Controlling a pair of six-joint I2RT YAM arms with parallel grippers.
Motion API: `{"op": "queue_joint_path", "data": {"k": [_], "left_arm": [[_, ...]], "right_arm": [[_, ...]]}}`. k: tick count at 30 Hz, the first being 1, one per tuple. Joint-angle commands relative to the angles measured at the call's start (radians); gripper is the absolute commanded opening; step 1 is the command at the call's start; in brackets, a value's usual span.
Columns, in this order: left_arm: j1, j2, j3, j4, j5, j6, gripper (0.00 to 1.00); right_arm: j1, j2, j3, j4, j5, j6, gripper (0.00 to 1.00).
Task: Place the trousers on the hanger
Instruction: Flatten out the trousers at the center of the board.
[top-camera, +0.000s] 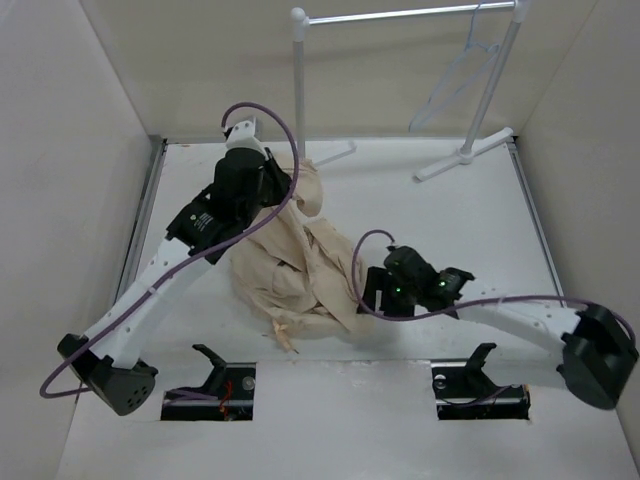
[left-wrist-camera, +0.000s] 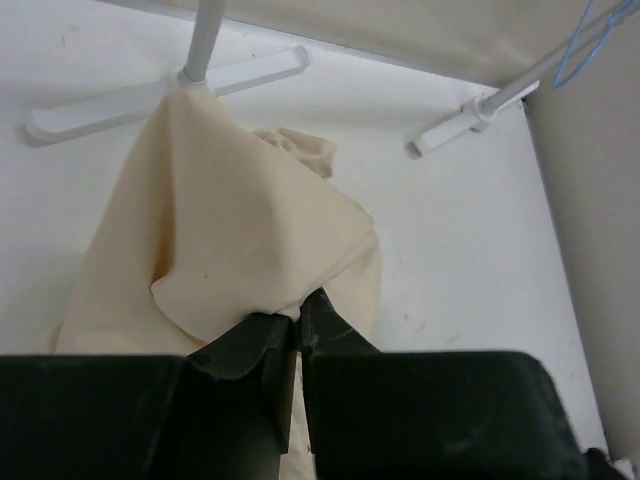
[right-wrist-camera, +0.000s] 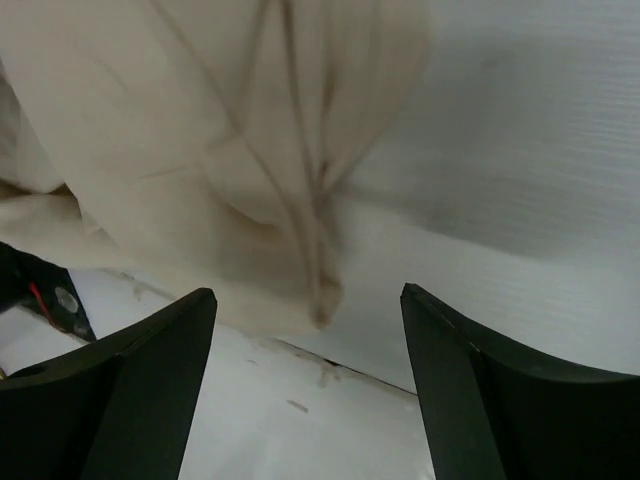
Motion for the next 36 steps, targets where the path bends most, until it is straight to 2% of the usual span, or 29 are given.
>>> {"op": "queue_joint_path", "data": {"k": [1, 2, 3, 5, 6, 8, 12, 15, 18, 22, 25, 31, 32, 34, 35, 36], "left_arm": [[0.053, 0.004, -0.087, -0.013, 0.053, -0.09, 0.02], [0.069, -0.007, -0.1, -0.013, 0.049, -0.099, 0.02], [0.091, -0.019, -0.104, -0.024, 0.043, -0.109, 0.01], [0.145, -0.057, -0.109, -0.039, 0.03, -0.133, 0.01], [0.175, -0.08, -0.101, -0.047, 0.03, -0.145, 0.01], [0.247, -0.131, -0.066, -0.068, 0.032, -0.158, 0.01], [0.382, -0.209, 0.066, -0.125, 0.029, -0.178, 0.0], [0.439, -0.257, 0.171, -0.162, 0.041, -0.187, 0.0], [0.423, -0.293, 0.265, -0.203, 0.042, -0.199, 0.0], [0.358, -0.346, 0.354, -0.21, 0.029, -0.219, 0.0], [0.349, -0.366, 0.385, -0.203, 0.004, -0.201, 0.01], [0.461, -0.36, 0.227, -0.229, -0.216, -0.101, 0.02], [0.482, -0.343, 0.213, -0.237, -0.25, -0.09, 0.02], [0.574, -0.28, 0.192, -0.259, -0.301, -0.095, 0.02], [0.64, -0.224, 0.186, -0.263, -0.31, -0.087, 0.03], [0.681, -0.182, 0.189, -0.272, -0.301, -0.086, 0.04]], "right_arm": [[0.076, 0.149, 0.053, 0.226, -0.03, 0.054, 0.79], [0.079, 0.188, 0.057, 0.255, -0.03, 0.057, 0.76], [0.074, 0.226, 0.065, 0.292, -0.024, 0.057, 0.66], [0.047, 0.247, 0.097, 0.314, -0.001, 0.057, 0.26], [0.034, 0.222, 0.12, 0.299, 0.017, 0.056, 0.14], [0.014, 0.129, 0.19, 0.219, 0.075, 0.027, 0.06], [-0.035, -0.067, 0.452, -0.107, 0.216, -0.084, 0.05], [-0.052, -0.16, 0.666, -0.288, 0.301, -0.162, 0.05], [-0.078, -0.206, 0.857, -0.384, 0.371, -0.202, 0.05], [-0.09, -0.166, 1.127, -0.381, 0.388, -0.249, 0.05], [-0.088, -0.047, 1.287, -0.301, 0.37, -0.318, 0.06], [-0.095, 0.408, 1.54, -0.211, 0.125, -0.331, 0.06], [-0.093, 0.508, 1.615, -0.208, 0.096, -0.328, 0.06], [-0.092, 0.747, 1.868, -0.255, 0.075, -0.311, 0.07], [-0.092, 0.87, 2.018, -0.289, 0.068, -0.293, 0.11], [-0.096, 0.974, 2.156, -0.334, 0.06, -0.27, 0.2]]}}
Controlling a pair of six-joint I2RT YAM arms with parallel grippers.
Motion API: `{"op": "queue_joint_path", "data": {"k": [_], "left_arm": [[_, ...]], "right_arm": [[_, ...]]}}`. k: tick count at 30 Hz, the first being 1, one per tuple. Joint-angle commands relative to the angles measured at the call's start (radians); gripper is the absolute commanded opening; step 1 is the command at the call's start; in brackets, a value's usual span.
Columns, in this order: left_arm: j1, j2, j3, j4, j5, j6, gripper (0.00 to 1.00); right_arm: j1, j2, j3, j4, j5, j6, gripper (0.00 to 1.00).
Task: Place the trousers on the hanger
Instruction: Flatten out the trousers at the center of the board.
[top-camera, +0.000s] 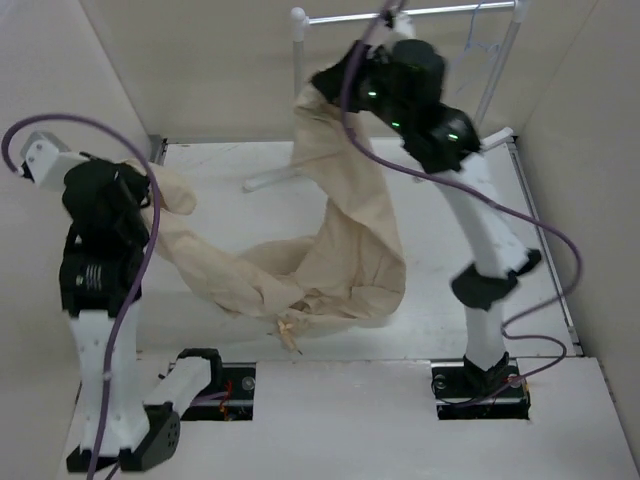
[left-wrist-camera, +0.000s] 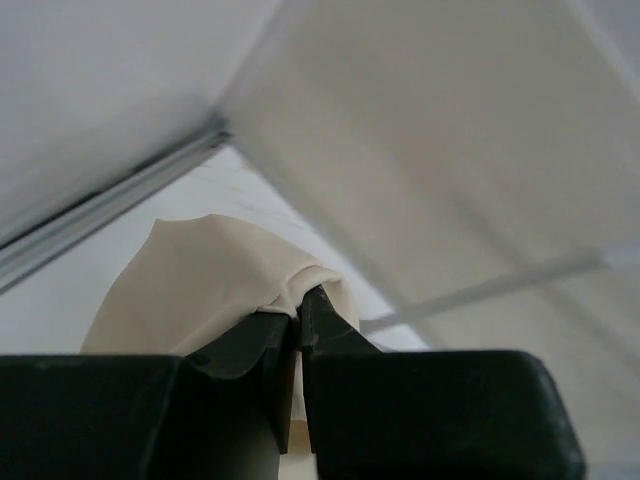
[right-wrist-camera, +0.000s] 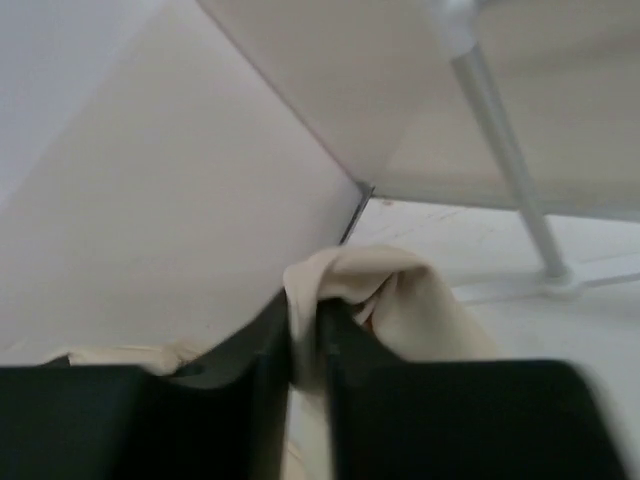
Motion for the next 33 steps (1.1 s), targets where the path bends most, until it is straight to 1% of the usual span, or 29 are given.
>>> {"op": "queue_joint_path", "data": {"k": [1, 3, 4, 6, 7, 10, 12, 13, 14, 15, 16, 17, 18, 19, 21, 24, 26, 27, 28, 30, 32, 33], "left_arm": [[0.132, 0.179, -0.013, -0.038, -0.07, 0.038, 0.11], [0.188, 0.272, 0.042, -0.117, 0.002, 0.055, 0.32], [0.188, 0.283, 0.05, -0.136, 0.012, 0.058, 0.41], [0.134, 0.254, 0.017, -0.124, -0.003, 0.07, 0.57], [0.092, 0.229, -0.014, -0.109, -0.008, 0.073, 0.62], [-0.075, 0.174, -0.097, -0.115, -0.042, 0.066, 0.62], [-0.226, 0.155, -0.166, -0.121, -0.06, 0.009, 0.62], [-0.302, 0.155, -0.206, -0.11, -0.056, -0.032, 0.62], [-0.377, 0.174, -0.241, -0.098, -0.042, -0.08, 0.62], [-0.43, 0.2, -0.272, -0.078, -0.021, -0.115, 0.62], [-0.467, 0.23, -0.301, -0.041, 0.004, -0.141, 0.62], [-0.496, 0.264, -0.324, 0.009, 0.038, -0.163, 0.62], [-0.51, 0.296, -0.344, 0.064, 0.071, -0.175, 0.62], [-0.515, 0.328, -0.364, 0.132, 0.09, -0.177, 0.62], [-0.5, 0.399, -0.39, 0.257, 0.139, -0.186, 0.62], [-0.444, 0.54, -0.361, 0.364, 0.229, -0.178, 0.61], [-0.412, 0.647, -0.312, 0.394, 0.263, -0.156, 0.6], [-0.395, 0.704, -0.283, 0.401, 0.263, -0.139, 0.6], [-0.38, 0.767, -0.248, 0.404, 0.263, -0.114, 0.59], [-0.354, 0.879, -0.18, 0.402, 0.248, -0.077, 0.58], [-0.34, 0.979, -0.104, 0.384, 0.234, -0.027, 0.57], [-0.338, 1.016, -0.074, 0.381, 0.228, -0.01, 0.57]], "right_arm": [[0.0, 0.313, 0.321, -0.166, -0.086, 0.046, 0.32], [0.002, 0.41, 0.509, -0.298, -0.064, 0.068, 0.62], [0.005, 0.427, 0.559, -0.35, -0.053, 0.044, 0.7], [0.019, 0.415, 0.569, -0.444, -0.027, -0.031, 0.75], [0.029, 0.404, 0.574, -0.502, 0.003, -0.059, 0.76], [0.066, 0.366, 0.568, -0.657, 0.112, -0.107, 0.76], [0.098, 0.332, 0.571, -0.705, 0.175, -0.088, 0.7], [0.115, 0.317, 0.572, -0.711, 0.201, -0.088, 0.64], [0.132, 0.3, 0.572, -0.719, 0.227, -0.087, 0.54], [0.149, 0.286, 0.572, -0.74, 0.256, -0.079, 0.41], [0.167, 0.274, 0.572, -0.775, 0.288, -0.07, 0.3], [0.184, 0.266, 0.574, -0.809, 0.319, -0.062, 0.22], [0.206, 0.251, 0.569, -0.855, 0.368, -0.05, 0.12], [0.23, 0.223, 0.546, -0.886, 0.416, -0.029, 0.07], [0.284, 0.15, 0.476, -0.913, 0.53, -0.021, 0.04], [0.342, -0.032, 0.269, -0.949, 0.727, 0.025, 0.05], [0.378, -0.228, -0.021, -0.891, 0.779, 0.085, 0.07], [0.394, -0.343, -0.208, -0.809, 0.774, 0.103, 0.1], [0.413, -0.451, -0.398, -0.695, 0.74, 0.103, 0.15], [0.427, -0.632, -0.742, -0.455, 0.599, 0.102, 0.26], [0.384, -0.755, -0.994, -0.284, 0.444, 0.154, 0.37], [0.352, -0.796, -1.087, -0.236, 0.383, 0.186, 0.41]]}}
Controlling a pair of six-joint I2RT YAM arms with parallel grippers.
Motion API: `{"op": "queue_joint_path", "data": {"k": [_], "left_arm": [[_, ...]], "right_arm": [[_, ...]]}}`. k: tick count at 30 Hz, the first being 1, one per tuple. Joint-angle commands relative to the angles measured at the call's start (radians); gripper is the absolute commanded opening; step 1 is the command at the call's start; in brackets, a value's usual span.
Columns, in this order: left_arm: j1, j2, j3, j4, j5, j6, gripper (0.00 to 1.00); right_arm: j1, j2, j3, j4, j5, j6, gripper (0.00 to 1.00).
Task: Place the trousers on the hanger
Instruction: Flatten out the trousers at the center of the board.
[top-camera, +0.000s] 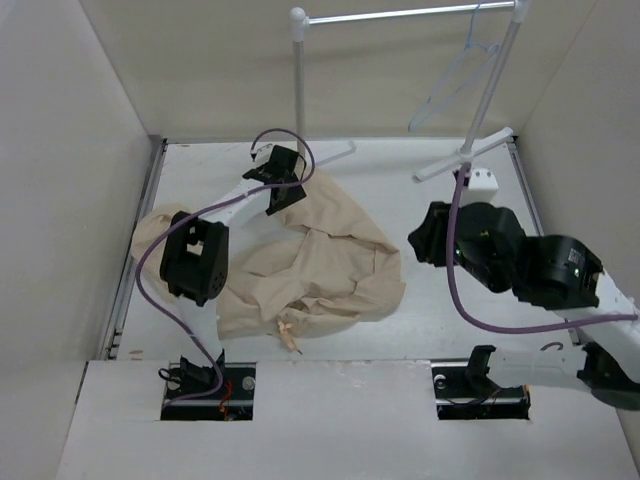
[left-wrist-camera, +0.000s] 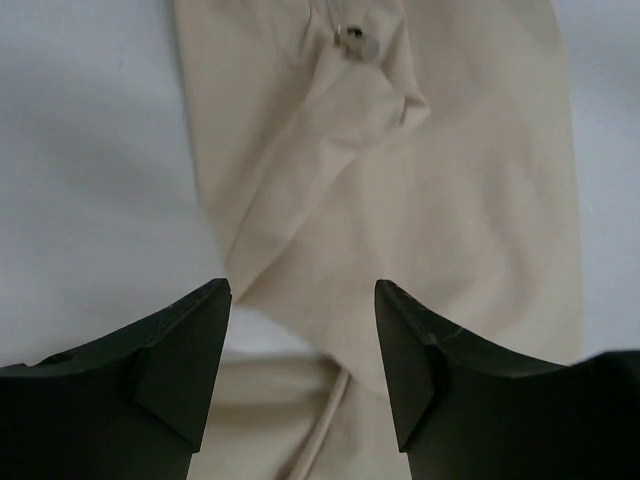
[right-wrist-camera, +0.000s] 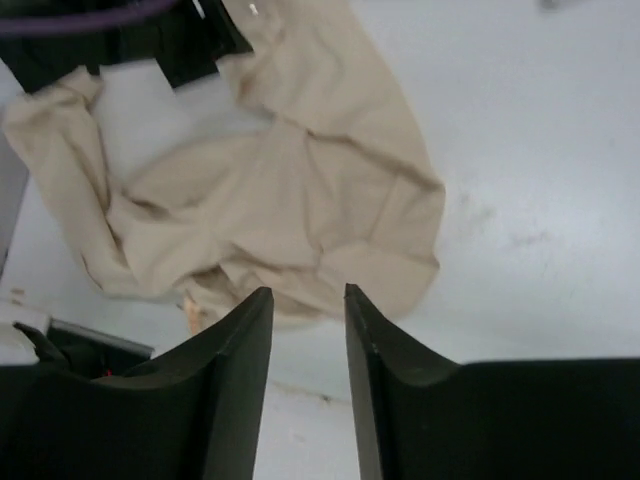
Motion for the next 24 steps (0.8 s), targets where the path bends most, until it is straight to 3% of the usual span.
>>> {"op": "queue_joint_path", "data": {"k": [1, 4, 7, 10, 12, 18, 24], "left_arm": [[0.015, 0.073, 0.124, 0.043, -0.013, 0.091, 0.57], [0.012, 0.164, 0.206, 0.034, -0.055, 0.166, 0.56], [0.021, 0.245, 0.273, 0.0, -0.103, 0.212, 0.46], [0.047, 0.268, 0.293, -0.015, -0.12, 0.222, 0.17], [0.065, 0.236, 0.284, -0.015, -0.121, 0.211, 0.06], [0.121, 0.005, 0.192, 0.044, -0.163, 0.199, 0.0], [0.187, -0.123, 0.134, 0.051, -0.186, 0.183, 0.0]], "right_arm": [[-0.075, -0.106, -0.28, 0.268, -0.203, 0.111, 0.44], [-0.112, -0.186, -0.505, 0.354, -0.281, 0.197, 0.55], [-0.116, -0.247, -0.682, 0.422, -0.344, 0.297, 0.62], [-0.124, -0.276, -0.872, 0.498, -0.413, 0.403, 0.65], [-0.138, -0.272, -0.981, 0.566, -0.464, 0.458, 0.65], [-0.283, -0.224, -1.209, 0.826, -0.571, 0.483, 0.66], [-0.464, -0.016, -1.22, 1.107, -0.742, 0.336, 0.7]]}}
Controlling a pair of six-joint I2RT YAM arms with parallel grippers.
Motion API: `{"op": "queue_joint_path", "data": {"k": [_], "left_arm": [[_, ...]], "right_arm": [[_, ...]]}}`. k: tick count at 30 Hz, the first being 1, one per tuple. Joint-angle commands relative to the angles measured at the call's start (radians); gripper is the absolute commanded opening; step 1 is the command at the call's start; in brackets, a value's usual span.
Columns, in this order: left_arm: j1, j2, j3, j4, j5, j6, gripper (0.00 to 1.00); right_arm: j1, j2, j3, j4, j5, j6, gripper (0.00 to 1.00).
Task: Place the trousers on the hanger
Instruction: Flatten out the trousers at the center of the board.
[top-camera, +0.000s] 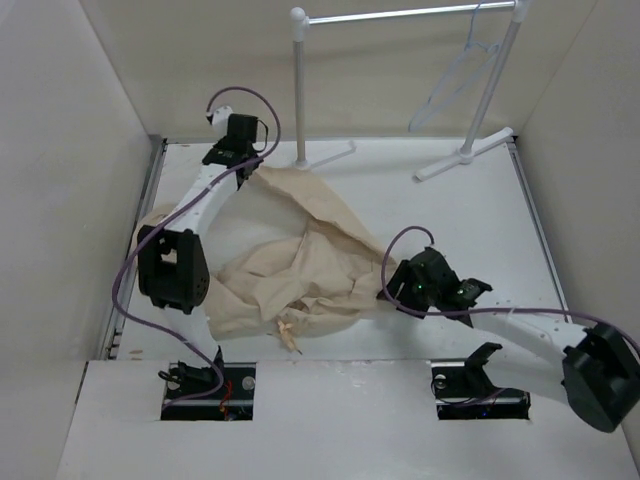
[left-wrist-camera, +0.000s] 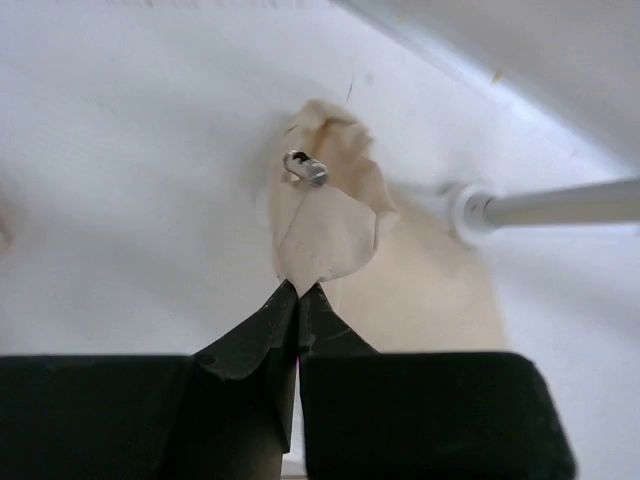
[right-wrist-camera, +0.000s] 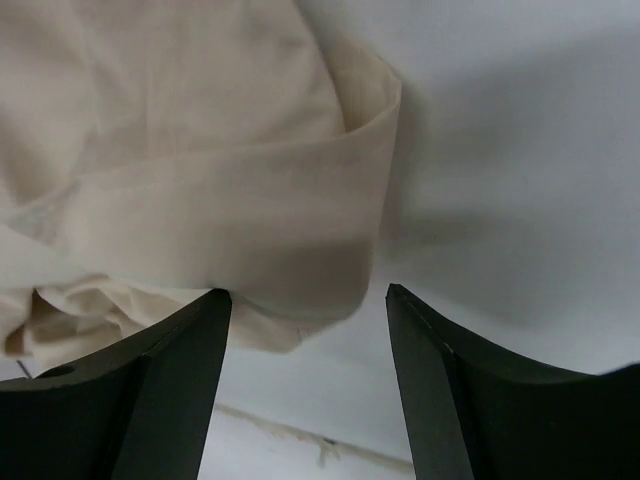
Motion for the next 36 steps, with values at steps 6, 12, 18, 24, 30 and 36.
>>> {"op": "queue_joint_path", "data": {"k": [6, 12, 18, 24, 30, 36], "left_arm": [[0.069, -0.257, -0.107, 0.019, -0.059, -0.082, 0.0], [0.102, -0.492, -0.138, -0.008, -0.101, -0.093, 0.0], [0.171, -0.679, -0.101, -0.07, -0.106, -0.082, 0.0], [0.278, -0.748, 0.005, -0.123, -0.088, -0.072, 0.0], [0.286, -0.745, 0.037, -0.13, -0.091, -0.069, 0.0], [0.284, -0.655, 0.037, -0.111, -0.109, -0.058, 0.0]], "right_arm": [[-0.092, 0.275, 0.125, 0.393, -0.101, -0.168, 0.33], [-0.094, 0.087, 0.26, 0.175, 0.069, -0.252, 0.01], [-0.094, -0.231, 0.437, -0.212, 0.119, -0.323, 0.01], [-0.069, -0.392, 0.77, -0.569, 0.272, -0.349, 0.01], [-0.066, -0.351, 1.111, -0.723, 0.312, -0.381, 0.02], [-0.201, -0.114, 1.026, -0.573, 0.262, -0.522, 0.04]]}}
